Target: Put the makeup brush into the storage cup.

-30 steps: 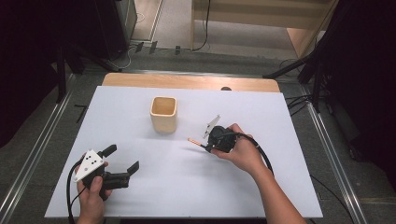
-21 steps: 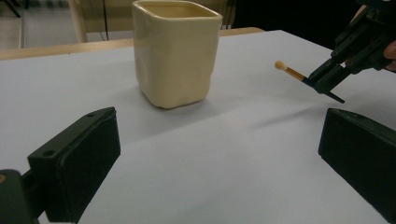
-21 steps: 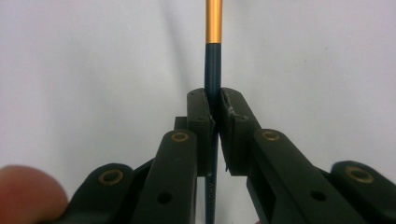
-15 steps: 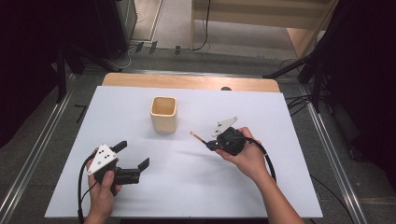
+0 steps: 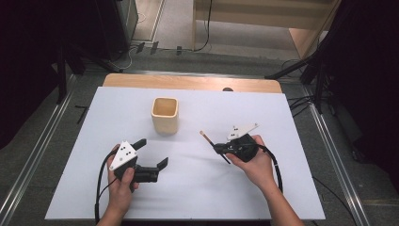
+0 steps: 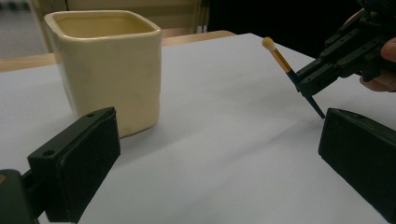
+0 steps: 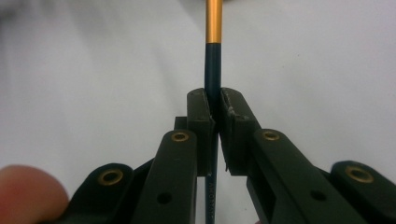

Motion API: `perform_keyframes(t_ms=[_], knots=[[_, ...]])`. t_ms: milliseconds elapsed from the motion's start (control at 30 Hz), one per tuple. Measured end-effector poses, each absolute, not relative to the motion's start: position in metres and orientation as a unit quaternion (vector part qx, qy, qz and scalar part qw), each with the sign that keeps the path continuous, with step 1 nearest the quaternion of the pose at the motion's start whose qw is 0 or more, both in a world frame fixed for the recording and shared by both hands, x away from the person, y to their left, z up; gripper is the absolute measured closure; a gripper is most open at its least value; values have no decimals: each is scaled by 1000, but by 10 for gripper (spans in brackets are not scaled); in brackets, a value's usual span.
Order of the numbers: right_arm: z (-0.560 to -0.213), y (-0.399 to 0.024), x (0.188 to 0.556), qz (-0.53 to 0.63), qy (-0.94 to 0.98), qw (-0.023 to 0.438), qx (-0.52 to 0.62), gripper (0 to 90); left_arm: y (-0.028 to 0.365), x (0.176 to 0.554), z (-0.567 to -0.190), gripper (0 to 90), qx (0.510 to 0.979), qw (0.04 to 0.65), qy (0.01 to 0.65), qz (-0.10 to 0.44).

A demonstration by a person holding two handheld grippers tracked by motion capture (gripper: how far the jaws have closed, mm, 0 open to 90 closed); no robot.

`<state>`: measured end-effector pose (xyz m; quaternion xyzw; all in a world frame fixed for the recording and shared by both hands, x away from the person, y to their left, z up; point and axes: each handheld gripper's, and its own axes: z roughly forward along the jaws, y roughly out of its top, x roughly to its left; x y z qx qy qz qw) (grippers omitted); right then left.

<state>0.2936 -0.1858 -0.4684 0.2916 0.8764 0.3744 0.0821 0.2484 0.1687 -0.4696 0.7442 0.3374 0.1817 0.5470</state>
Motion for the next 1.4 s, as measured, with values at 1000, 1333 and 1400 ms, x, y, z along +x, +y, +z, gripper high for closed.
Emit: perform_keyframes(t_ms=[1000,1333,1400], knots=[[-462,-201,267,519,791,74,316,845,112,257,-474,0,763,568,282,125],[-455,-193,258,567,765,67,299,845,100,250,-473,0,763,586,258,91],[-454,-192,257,576,759,62,297,844,98,250,-473,0,763,589,257,75]])
